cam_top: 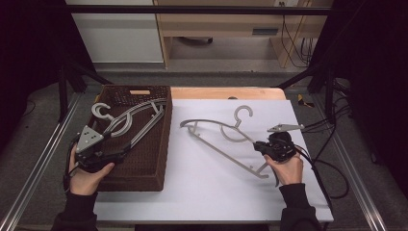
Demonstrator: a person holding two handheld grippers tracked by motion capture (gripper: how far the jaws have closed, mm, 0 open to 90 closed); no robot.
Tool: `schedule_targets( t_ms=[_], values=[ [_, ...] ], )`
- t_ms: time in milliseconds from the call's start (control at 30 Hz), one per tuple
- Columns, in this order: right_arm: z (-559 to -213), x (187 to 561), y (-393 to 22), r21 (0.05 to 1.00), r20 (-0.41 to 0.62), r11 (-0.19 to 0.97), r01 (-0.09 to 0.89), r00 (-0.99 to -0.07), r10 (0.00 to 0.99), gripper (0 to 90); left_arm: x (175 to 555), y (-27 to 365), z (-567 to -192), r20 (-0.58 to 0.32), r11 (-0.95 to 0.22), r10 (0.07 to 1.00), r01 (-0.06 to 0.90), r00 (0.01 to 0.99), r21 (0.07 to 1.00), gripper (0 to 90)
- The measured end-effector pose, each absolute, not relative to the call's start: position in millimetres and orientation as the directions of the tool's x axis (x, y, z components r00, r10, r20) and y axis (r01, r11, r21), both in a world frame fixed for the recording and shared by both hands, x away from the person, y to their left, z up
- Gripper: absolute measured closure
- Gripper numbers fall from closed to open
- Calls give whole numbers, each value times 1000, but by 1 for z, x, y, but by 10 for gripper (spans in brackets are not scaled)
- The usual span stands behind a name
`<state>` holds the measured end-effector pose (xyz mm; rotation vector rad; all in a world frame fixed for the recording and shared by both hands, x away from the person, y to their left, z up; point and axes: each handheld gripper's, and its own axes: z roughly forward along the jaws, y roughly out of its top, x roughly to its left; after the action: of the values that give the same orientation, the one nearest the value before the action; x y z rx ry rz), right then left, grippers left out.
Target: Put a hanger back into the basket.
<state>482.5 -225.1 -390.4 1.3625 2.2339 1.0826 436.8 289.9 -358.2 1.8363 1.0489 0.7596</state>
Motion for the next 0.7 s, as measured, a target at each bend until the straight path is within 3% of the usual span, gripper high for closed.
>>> schedule_targets(
  t_ms=[500,700],
  values=[
    [-370,470,-229,757,135,255,601,-526,840,826,430,279,-351,109,-294,867,322,486,900,217],
    [-387,474,-229,717,139,281,638,-526,839,824,430,277,-351,120,-306,862,317,493,898,216]
  ],
)
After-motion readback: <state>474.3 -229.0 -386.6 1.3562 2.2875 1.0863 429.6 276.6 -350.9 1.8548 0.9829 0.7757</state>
